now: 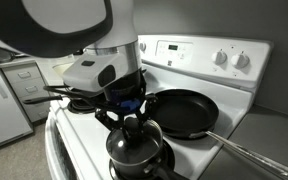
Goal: Pick the lid on the stove and cover the pot on the bottom right
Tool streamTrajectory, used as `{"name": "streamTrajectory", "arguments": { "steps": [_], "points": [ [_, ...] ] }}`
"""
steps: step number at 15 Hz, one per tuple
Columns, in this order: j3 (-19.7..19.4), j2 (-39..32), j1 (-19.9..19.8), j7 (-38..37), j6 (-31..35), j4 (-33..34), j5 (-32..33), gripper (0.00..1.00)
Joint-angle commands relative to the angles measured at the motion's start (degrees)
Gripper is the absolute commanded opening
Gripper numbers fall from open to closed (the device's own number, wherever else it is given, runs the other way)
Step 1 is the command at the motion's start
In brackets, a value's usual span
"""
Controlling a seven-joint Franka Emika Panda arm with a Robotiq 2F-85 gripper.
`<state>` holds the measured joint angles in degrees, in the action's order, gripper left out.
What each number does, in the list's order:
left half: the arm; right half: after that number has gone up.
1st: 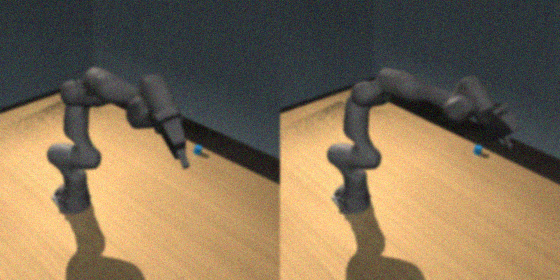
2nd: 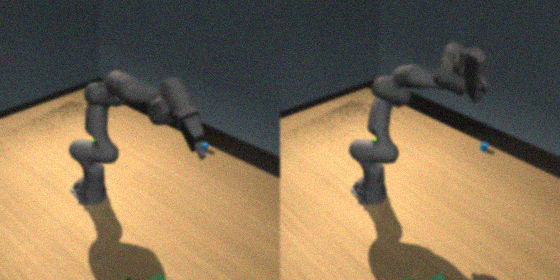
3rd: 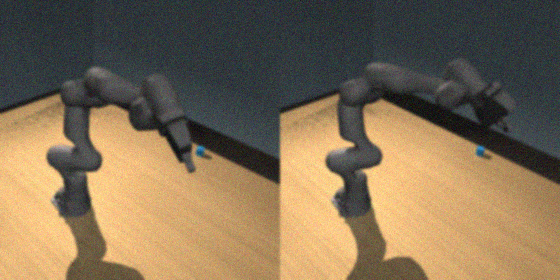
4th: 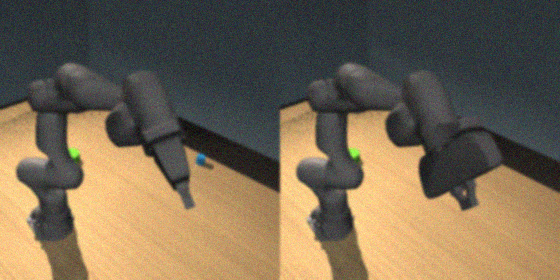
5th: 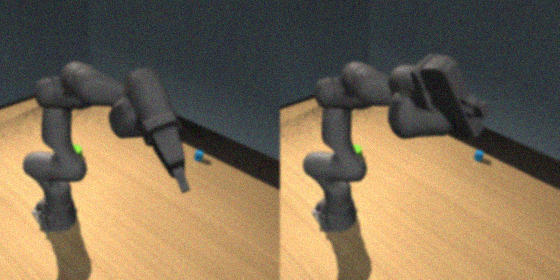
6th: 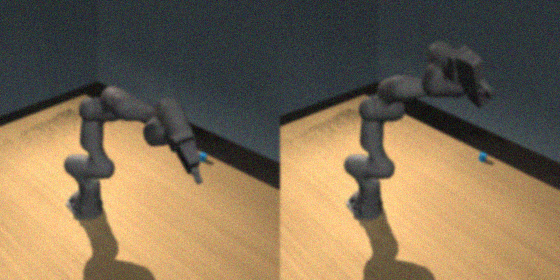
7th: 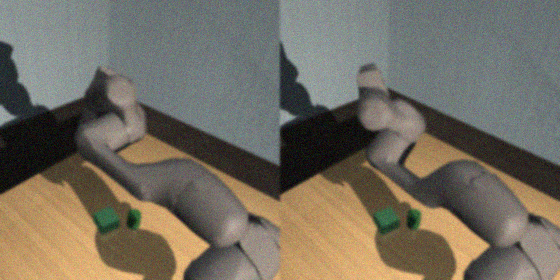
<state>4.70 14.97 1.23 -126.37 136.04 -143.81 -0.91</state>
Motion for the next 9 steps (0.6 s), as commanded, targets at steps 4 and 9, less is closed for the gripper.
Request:
{"name": "streamTrajectory", "arguments": {
  "steps": [4,9],
  "points": [
    [0.4,1.0,0.0,4.8,0.4,-1.9,-1.0,0.83],
    [1.1,0.6,0.3,6.7,0.3,-1.5,-0.8,1.00]
  ]
}}
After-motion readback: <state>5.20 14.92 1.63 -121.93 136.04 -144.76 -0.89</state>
